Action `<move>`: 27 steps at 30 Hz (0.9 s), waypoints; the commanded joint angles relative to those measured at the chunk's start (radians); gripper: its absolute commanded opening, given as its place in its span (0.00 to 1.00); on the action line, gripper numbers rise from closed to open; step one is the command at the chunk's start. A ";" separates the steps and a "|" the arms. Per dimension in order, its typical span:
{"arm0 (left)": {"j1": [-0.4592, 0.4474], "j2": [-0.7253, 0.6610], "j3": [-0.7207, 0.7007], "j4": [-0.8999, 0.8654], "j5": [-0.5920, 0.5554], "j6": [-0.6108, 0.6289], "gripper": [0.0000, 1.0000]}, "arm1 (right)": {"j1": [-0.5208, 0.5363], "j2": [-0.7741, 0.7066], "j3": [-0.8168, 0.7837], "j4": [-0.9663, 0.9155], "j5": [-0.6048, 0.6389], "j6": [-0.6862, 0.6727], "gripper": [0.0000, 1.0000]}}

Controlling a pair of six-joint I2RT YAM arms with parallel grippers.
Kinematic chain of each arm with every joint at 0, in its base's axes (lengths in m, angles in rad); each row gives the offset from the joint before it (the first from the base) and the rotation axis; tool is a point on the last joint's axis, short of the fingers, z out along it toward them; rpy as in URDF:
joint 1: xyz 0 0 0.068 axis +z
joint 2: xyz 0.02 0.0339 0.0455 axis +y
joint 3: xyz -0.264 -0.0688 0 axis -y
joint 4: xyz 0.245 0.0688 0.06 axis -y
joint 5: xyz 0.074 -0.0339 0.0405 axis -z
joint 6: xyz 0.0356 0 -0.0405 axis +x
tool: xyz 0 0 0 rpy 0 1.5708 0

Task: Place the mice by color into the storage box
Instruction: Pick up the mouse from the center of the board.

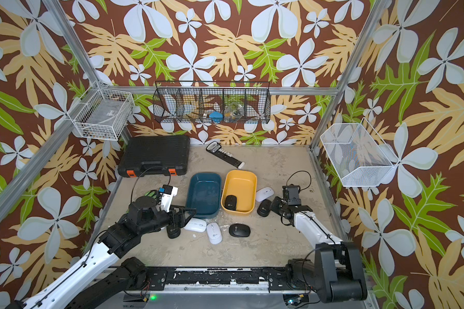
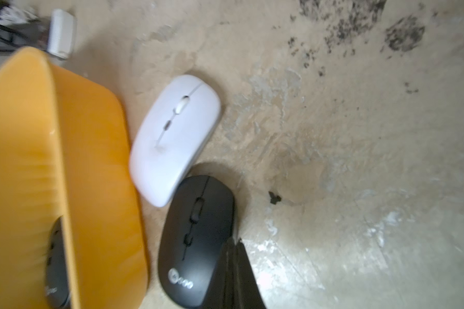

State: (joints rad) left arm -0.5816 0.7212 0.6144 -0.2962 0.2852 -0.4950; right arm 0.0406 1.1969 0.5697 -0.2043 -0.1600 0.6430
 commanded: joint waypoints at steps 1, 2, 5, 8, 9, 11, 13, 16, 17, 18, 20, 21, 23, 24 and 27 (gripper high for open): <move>-0.001 0.003 -0.002 0.010 0.003 0.006 0.82 | 0.002 -0.079 -0.032 -0.045 -0.073 -0.007 0.36; -0.001 0.005 -0.002 0.012 0.003 0.006 0.82 | 0.001 -0.092 -0.043 -0.042 -0.099 -0.001 0.45; -0.002 0.009 0.001 0.014 0.003 0.007 0.82 | 0.012 -0.083 -0.056 -0.038 -0.118 0.007 0.68; -0.001 0.008 0.000 0.015 0.003 0.005 0.82 | 0.039 -0.046 -0.054 -0.025 -0.110 0.015 0.79; -0.001 0.009 -0.001 0.015 0.005 0.004 0.82 | 0.052 -0.038 -0.052 -0.020 -0.106 0.021 0.82; -0.001 0.007 -0.005 0.015 0.003 0.005 0.82 | 0.090 -0.019 -0.041 -0.008 -0.084 0.039 0.86; -0.001 0.005 -0.006 0.016 0.002 0.006 0.82 | 0.119 0.012 -0.021 -0.011 -0.055 0.044 0.87; -0.001 0.004 -0.005 0.015 0.003 0.009 0.82 | 0.131 0.072 0.003 -0.032 -0.031 0.043 0.88; -0.001 0.003 -0.005 0.015 0.003 0.010 0.82 | 0.135 0.081 0.010 -0.038 -0.015 0.039 0.87; -0.001 0.002 -0.005 0.015 0.002 0.009 0.82 | 0.135 0.089 0.016 -0.049 0.002 0.035 0.87; -0.001 0.002 -0.007 0.015 0.002 0.011 0.82 | 0.134 0.109 0.035 -0.072 0.034 0.021 0.87; -0.001 0.002 -0.009 0.017 0.002 0.011 0.82 | 0.135 0.118 0.044 -0.081 0.046 0.016 0.87; -0.001 0.000 -0.013 0.022 0.003 0.012 0.82 | 0.136 0.142 0.060 -0.090 0.052 0.014 0.86; -0.002 0.000 -0.015 0.023 0.003 0.012 0.82 | 0.139 0.149 0.065 -0.090 0.055 0.015 0.86; -0.001 0.000 -0.018 0.028 0.006 0.014 0.82 | 0.163 0.179 0.092 -0.096 0.078 0.021 0.86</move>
State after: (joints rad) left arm -0.5816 0.7235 0.5995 -0.2935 0.2855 -0.4931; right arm 0.1879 1.3594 0.6430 -0.2798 -0.1200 0.6720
